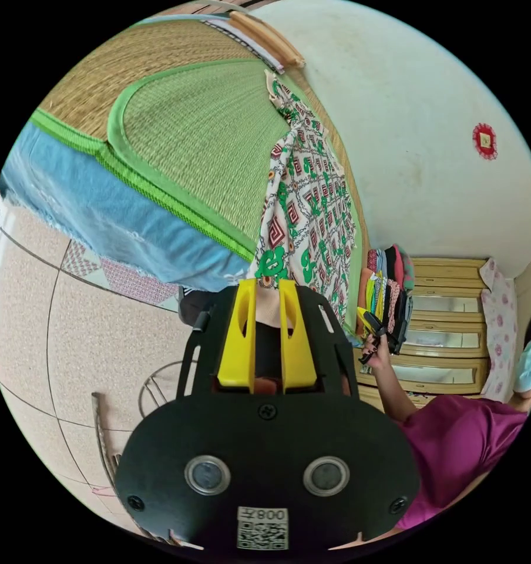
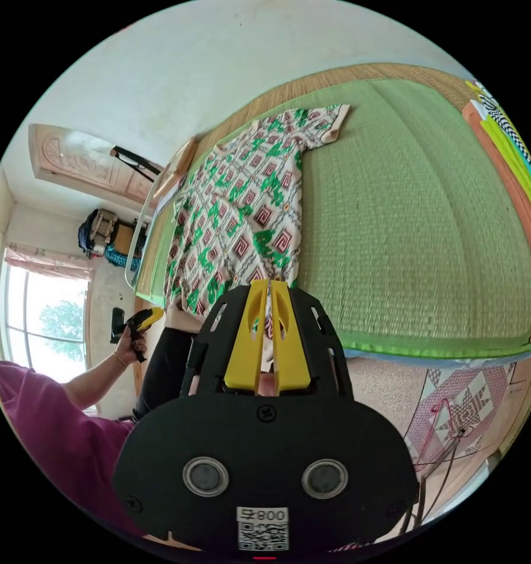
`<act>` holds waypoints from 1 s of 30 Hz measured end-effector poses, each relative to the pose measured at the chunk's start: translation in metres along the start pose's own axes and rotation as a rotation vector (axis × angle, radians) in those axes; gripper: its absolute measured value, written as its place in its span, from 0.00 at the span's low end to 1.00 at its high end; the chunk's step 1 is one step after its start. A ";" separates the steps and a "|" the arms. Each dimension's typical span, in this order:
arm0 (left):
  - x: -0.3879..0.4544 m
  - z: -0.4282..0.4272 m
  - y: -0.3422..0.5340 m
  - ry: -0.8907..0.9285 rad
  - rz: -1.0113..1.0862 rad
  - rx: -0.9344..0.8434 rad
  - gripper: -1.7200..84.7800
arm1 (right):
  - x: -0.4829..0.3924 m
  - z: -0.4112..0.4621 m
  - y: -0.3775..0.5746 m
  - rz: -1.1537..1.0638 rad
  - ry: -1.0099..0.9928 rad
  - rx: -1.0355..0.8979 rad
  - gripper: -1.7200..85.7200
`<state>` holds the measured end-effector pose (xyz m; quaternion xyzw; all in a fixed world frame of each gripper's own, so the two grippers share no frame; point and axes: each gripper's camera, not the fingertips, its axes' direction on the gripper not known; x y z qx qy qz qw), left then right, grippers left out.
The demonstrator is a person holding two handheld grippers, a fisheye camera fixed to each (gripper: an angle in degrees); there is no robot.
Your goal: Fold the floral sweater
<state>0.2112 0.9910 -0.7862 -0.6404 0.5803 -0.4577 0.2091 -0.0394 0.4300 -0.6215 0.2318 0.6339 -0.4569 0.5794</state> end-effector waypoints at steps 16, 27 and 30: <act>0.057 0.022 0.007 -0.145 0.020 0.047 0.02 | 0.012 0.011 0.007 0.025 -0.045 -0.058 0.02; 0.212 0.143 -0.083 -0.084 0.421 -0.075 0.06 | 0.025 -0.019 -0.098 0.025 0.119 0.281 0.09; 0.270 0.219 -0.119 -0.035 0.562 -0.173 0.07 | 0.029 -0.010 -0.132 0.032 0.182 0.342 0.10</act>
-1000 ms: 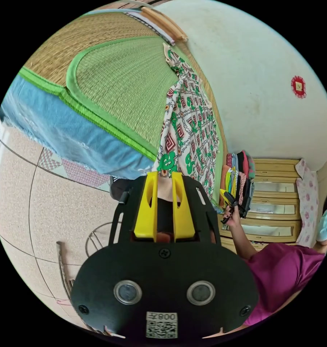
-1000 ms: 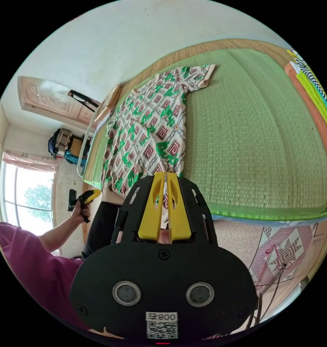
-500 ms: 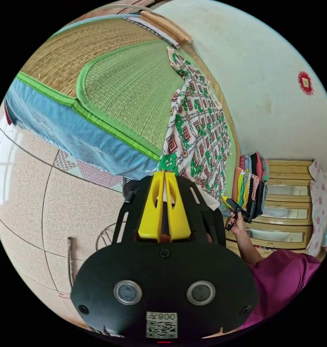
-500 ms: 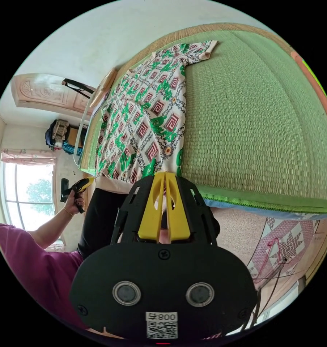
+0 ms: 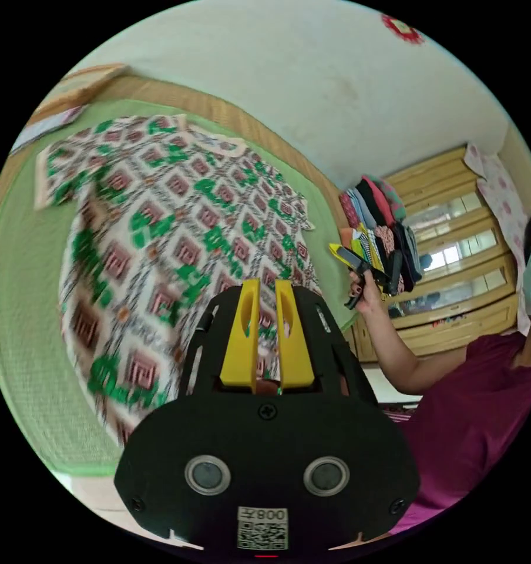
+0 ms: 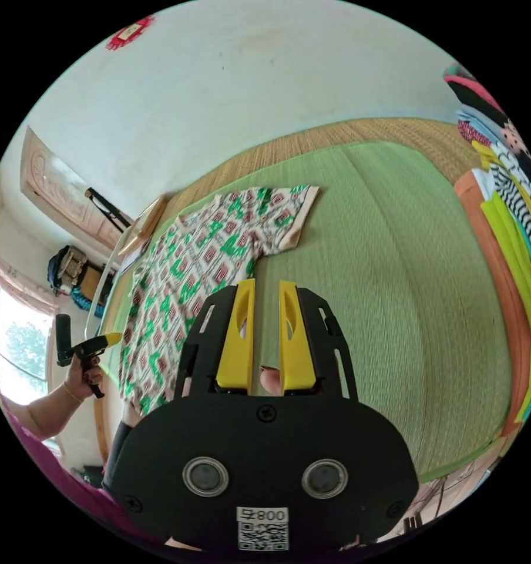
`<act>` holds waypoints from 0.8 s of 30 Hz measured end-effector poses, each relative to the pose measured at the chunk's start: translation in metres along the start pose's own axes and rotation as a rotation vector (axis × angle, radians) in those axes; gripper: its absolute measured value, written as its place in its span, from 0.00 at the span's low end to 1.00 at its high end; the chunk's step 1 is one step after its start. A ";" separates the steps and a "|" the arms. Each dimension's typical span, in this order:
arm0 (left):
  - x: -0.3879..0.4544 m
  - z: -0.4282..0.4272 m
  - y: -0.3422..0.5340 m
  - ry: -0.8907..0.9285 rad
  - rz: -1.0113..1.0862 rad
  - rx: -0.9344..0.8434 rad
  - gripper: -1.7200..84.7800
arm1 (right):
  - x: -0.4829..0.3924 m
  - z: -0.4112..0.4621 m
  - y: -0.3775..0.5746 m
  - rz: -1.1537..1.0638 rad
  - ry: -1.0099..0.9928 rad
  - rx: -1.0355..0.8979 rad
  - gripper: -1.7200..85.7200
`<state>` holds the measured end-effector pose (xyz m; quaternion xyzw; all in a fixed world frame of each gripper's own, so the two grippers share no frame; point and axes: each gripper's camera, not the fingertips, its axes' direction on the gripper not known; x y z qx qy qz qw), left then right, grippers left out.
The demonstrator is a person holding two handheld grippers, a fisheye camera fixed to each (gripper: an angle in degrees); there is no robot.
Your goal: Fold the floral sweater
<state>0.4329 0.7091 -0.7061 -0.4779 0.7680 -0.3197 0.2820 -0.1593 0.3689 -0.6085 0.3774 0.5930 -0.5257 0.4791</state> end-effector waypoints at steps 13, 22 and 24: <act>0.139 0.237 -0.250 -0.024 0.443 -0.191 0.11 | -0.013 0.070 -0.030 -0.055 0.095 -0.028 0.09; 0.206 0.353 -0.320 -0.311 0.580 -0.309 0.11 | -0.016 0.086 -0.027 -0.064 0.066 -0.064 0.06; 0.215 0.363 -0.324 -0.376 0.616 -0.292 0.10 | -0.014 0.088 -0.025 -0.060 0.051 -0.065 0.05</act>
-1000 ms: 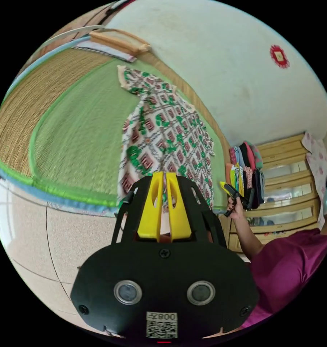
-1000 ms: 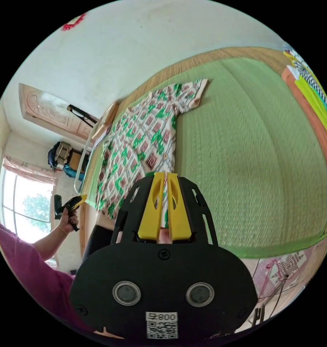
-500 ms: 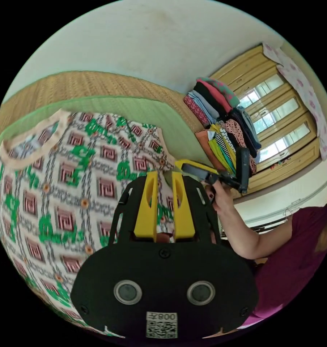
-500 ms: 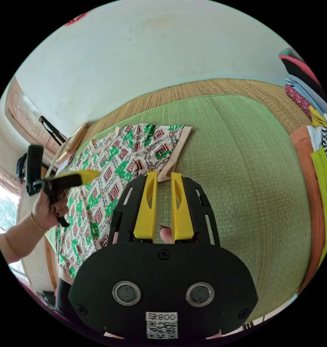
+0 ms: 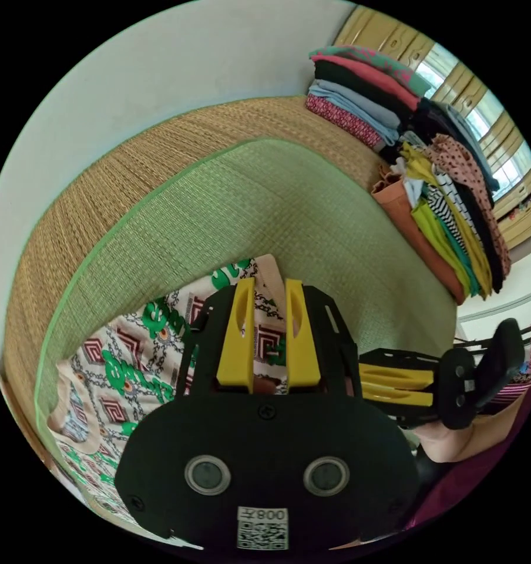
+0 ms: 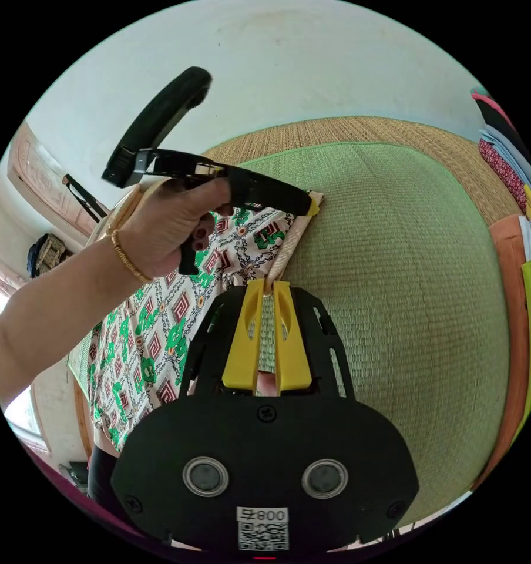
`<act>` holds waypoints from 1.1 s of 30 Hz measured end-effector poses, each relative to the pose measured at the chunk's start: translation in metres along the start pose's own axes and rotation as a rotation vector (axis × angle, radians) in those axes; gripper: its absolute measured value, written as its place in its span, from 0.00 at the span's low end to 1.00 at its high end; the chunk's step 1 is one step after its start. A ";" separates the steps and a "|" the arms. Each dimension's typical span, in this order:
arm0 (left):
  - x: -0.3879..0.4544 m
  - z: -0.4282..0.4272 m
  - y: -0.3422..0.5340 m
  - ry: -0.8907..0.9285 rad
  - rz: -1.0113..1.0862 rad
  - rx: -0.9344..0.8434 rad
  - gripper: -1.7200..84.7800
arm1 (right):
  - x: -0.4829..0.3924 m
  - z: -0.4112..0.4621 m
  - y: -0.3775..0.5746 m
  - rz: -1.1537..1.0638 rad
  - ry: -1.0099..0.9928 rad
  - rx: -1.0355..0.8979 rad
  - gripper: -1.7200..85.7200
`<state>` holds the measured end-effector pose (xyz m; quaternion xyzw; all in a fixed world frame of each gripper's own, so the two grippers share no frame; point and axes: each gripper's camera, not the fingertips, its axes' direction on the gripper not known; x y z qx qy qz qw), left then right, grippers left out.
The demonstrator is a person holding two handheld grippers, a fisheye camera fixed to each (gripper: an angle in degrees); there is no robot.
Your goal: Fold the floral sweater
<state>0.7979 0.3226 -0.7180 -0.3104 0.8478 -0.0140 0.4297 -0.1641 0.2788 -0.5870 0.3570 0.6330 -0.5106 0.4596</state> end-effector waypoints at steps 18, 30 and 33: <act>-0.127 -0.046 0.053 0.385 -0.378 0.327 0.04 | -0.025 0.003 0.014 -0.114 -0.267 0.109 0.03; -0.187 -0.024 0.106 0.383 -0.562 0.290 0.09 | -0.062 0.057 0.016 -0.235 -0.302 -0.052 0.04; -0.191 -0.030 0.113 0.345 -0.573 0.311 0.09 | -0.062 0.064 0.016 -0.242 -0.330 -0.068 0.04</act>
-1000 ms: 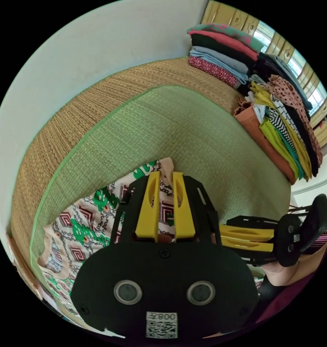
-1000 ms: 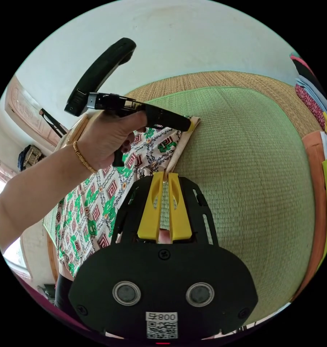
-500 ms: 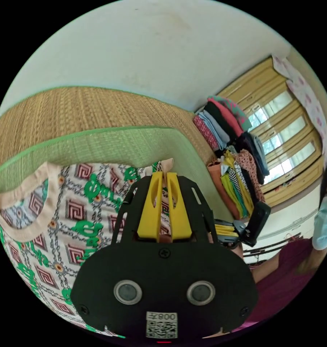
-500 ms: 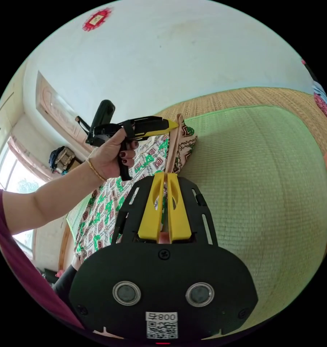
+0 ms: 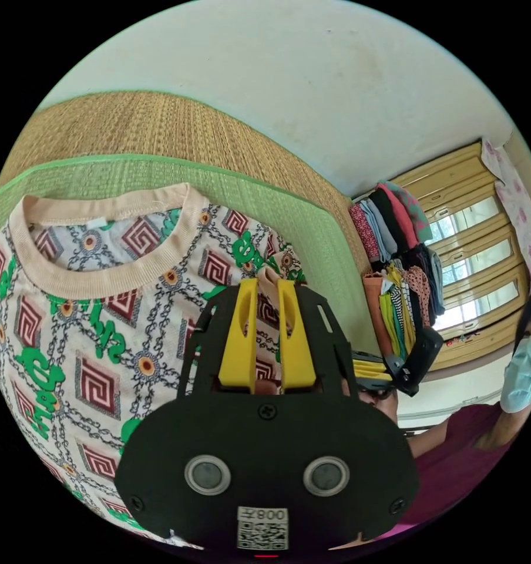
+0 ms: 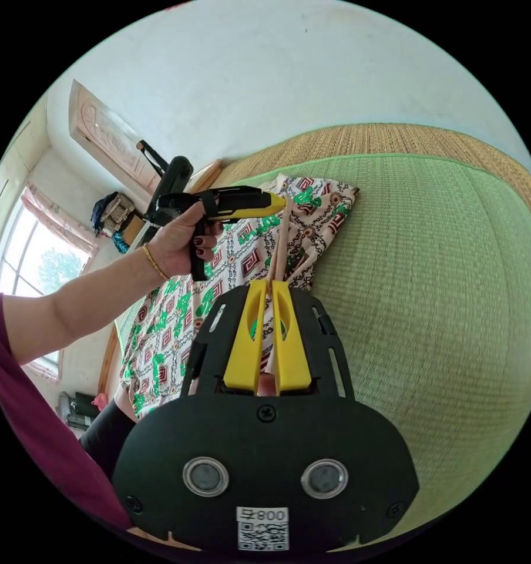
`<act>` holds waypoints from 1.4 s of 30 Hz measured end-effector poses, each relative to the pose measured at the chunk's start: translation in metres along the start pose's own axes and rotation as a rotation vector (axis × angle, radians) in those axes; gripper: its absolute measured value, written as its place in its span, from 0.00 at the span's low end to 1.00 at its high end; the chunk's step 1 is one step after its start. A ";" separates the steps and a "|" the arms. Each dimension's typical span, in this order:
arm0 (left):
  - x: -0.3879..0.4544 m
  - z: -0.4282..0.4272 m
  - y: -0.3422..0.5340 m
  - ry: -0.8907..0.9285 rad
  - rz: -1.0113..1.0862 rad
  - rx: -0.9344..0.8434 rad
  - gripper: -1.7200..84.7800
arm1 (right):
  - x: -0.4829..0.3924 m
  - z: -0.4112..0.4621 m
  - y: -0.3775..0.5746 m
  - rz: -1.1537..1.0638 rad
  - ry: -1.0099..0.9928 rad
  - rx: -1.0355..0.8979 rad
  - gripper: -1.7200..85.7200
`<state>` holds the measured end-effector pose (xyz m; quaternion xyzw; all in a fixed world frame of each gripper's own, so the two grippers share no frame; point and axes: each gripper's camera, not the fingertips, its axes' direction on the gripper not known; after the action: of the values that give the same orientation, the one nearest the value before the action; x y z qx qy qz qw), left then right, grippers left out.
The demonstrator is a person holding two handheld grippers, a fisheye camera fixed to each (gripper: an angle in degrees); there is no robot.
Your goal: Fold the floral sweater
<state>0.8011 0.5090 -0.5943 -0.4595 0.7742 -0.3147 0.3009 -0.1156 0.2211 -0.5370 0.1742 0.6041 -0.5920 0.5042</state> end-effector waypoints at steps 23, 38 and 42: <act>0.030 0.011 0.006 -0.264 0.181 -0.034 0.02 | 0.003 0.021 0.004 -0.013 0.048 -0.011 0.02; 0.035 0.000 0.009 -0.218 0.241 -0.036 0.02 | 0.029 0.025 0.011 0.082 0.064 -0.031 0.02; 0.026 0.007 0.009 -0.225 0.246 -0.115 0.02 | 0.031 0.028 0.012 0.077 0.065 -0.053 0.02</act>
<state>0.7910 0.4880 -0.6100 -0.4101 0.8027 -0.1772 0.3950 -0.1079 0.1869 -0.5628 0.2030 0.6283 -0.5501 0.5112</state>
